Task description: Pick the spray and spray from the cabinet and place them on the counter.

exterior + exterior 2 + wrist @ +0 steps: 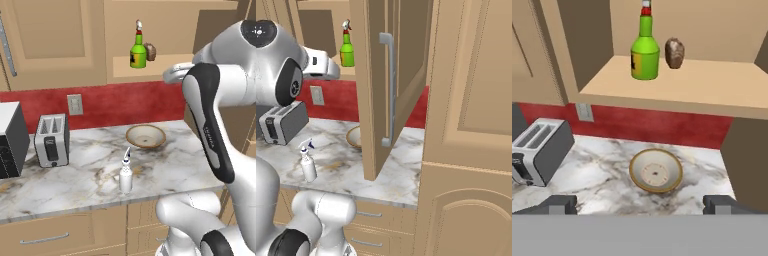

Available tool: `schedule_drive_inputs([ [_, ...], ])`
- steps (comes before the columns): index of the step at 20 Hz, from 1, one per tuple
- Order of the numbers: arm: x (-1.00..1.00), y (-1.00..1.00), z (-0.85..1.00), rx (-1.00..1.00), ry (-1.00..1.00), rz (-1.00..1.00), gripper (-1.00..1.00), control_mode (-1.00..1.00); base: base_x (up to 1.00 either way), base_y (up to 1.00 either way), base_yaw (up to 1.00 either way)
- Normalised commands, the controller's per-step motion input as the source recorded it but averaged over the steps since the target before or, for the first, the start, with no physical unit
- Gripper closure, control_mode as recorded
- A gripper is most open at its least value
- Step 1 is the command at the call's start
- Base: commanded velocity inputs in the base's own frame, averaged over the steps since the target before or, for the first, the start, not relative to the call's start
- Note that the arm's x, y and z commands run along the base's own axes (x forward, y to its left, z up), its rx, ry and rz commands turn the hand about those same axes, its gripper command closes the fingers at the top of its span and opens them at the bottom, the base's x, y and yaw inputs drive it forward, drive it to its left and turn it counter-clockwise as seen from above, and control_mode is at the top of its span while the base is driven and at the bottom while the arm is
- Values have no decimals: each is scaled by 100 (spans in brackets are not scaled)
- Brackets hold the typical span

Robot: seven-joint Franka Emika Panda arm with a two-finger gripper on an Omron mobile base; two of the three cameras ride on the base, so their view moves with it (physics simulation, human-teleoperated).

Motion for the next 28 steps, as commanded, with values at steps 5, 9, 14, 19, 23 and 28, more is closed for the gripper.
schedule_drive_inputs([
  [5, 29, -4, 0, 3, -17, 4, -100, -100, 0, 0, 0],
  [9, 14, -1, -1, 1, -6, 1, -100, -100, 0, 0, 0],
  [14, 12, 0, 5, 0, 2, 0, -100, -100, 0, 0, 0],
  [19, 28, 3, 14, 0, 1, 0, -100, -100, 0, 0, 0],
  [23, 21, 0, 14, 0, -1, 0, -100, -100, 0, 0, 0],
  [28, 29, 0, 2, 1, -5, 0, -100, -100, 0, 0, 0],
])
